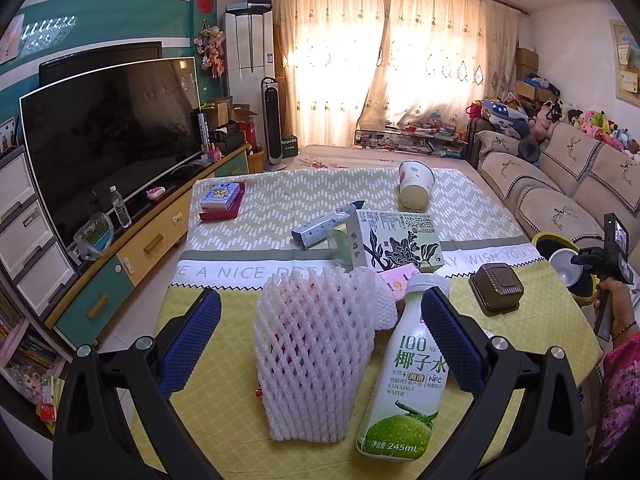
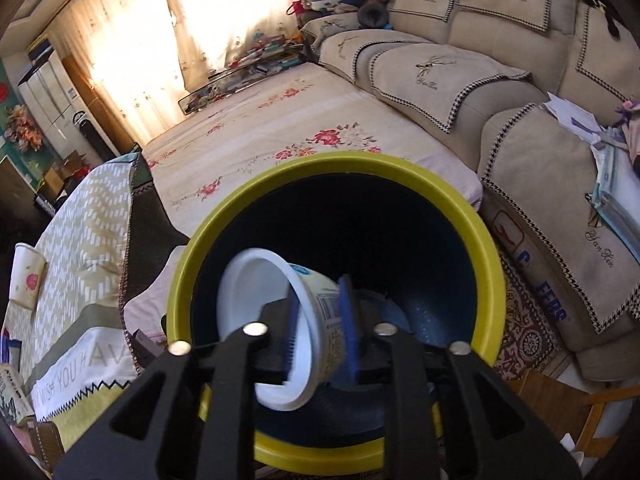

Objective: Collect trash
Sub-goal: 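Carry the white bowl with the right gripper over the yellow bin and release, then grasp the white foam fruit net with the left gripper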

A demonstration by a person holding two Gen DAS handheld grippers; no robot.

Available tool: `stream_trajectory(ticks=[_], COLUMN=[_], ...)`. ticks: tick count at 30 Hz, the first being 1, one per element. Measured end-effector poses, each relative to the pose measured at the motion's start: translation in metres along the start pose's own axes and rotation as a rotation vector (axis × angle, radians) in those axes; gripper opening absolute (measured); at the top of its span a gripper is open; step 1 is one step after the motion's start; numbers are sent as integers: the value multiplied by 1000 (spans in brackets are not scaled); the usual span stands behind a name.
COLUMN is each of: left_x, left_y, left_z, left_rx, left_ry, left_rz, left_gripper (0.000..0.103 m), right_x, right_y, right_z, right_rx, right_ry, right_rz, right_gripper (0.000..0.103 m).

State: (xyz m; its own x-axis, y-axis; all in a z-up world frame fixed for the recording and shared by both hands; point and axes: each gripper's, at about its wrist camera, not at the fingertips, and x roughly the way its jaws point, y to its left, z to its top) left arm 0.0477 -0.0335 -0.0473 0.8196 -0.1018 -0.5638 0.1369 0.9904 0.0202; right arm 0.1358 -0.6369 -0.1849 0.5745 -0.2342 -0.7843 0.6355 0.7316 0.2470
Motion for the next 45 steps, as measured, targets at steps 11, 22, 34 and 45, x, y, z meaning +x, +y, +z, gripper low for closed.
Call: stream_trajectory(ticks=[11, 22, 34, 45], left_x=[11, 43, 72, 60], left_y=[-1, 8, 18, 38], left_z=[-4, -23, -36, -36], left_rx=[2, -15, -25, -102], left_ry=[28, 114, 191, 180], left_rz=[-5, -39, -78, -118], left_gripper=[99, 99, 98, 23], right_x=[-50, -109, -109, -105], right_y=[34, 122, 145, 145], right_z=[-8, -56, -70, -69], right_rx=[-61, -243, -304, -309], right_ry=[-125, -278, -278, -266], right_rz=[104, 305, 288, 277], right_gripper=[33, 48, 48, 51])
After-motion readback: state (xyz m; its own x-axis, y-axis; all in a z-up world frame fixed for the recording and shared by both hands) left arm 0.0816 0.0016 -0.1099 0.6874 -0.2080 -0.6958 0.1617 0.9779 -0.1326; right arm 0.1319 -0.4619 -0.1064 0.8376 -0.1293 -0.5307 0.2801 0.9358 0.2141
